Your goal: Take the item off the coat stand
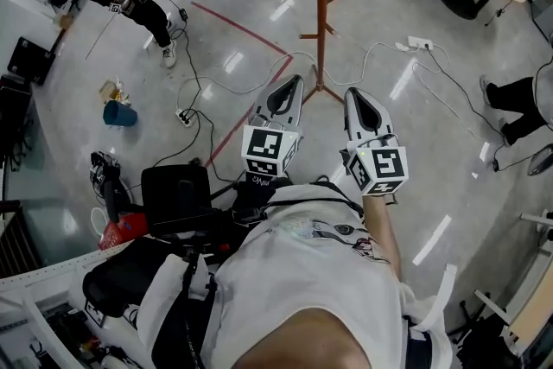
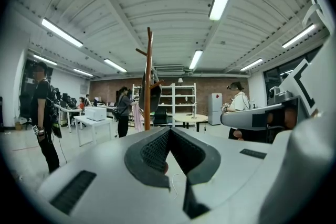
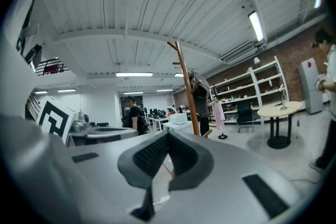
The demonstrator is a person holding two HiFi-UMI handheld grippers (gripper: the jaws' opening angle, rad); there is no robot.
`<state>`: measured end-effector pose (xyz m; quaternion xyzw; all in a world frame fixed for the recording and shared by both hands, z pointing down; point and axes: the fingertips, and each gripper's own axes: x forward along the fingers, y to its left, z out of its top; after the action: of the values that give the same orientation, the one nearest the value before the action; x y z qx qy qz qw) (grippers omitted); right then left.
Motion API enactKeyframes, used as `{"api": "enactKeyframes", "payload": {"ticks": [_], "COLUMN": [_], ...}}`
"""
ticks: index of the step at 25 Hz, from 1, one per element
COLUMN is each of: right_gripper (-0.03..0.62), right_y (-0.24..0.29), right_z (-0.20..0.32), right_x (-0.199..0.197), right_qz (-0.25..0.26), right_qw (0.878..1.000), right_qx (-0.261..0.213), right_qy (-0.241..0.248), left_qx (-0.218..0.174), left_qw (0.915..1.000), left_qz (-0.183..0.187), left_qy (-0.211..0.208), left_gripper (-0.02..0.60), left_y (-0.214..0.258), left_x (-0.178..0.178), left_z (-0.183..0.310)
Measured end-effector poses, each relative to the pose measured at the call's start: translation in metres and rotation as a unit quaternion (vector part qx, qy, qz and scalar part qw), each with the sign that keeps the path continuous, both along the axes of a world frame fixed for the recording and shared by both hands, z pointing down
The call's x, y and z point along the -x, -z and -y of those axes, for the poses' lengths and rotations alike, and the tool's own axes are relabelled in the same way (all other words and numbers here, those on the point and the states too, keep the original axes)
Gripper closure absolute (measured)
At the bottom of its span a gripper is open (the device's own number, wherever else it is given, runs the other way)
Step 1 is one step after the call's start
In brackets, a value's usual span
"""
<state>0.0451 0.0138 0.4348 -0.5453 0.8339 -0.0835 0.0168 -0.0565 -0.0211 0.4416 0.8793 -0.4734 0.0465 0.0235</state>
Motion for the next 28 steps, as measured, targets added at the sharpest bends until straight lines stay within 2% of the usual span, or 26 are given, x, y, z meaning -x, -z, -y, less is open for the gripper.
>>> {"api": "enactKeyframes", "payload": {"ticks": [6, 12, 18, 28], "right_gripper": [0.589, 0.589, 0.591, 0.589], "right_y": [-0.023, -0.035, -0.030, -0.016], "right_z": [-0.005, 0.016, 0.053, 0.134], "right_x": [-0.011, -0.013, -0.010, 0.004], "right_qz": [0.011, 0.016, 0.012, 0.011], "right_qw": [0.999, 0.999, 0.999, 0.999], "right_qx": [0.037, 0.049, 0.041, 0.030], "right_qy": [0.012, 0.010, 0.000, -0.021], "left_qx": [0.020, 0.029, 0.024, 0.022], "left_qw": [0.9997, 0.9994, 0.9996, 0.9996], "left_qz": [0.002, 0.005, -0.003, -0.004], "left_qy": [0.015, 0.017, 0.014, -0.018], "left_gripper": [0.578, 0.578, 0.578, 0.578], "left_y": [-0.014, -0.026, -0.024, -0.016], "left_x": [-0.005, -0.003, 0.006, 0.012], "left_z": [-0.006, 0.008, 0.050, 0.127]}}
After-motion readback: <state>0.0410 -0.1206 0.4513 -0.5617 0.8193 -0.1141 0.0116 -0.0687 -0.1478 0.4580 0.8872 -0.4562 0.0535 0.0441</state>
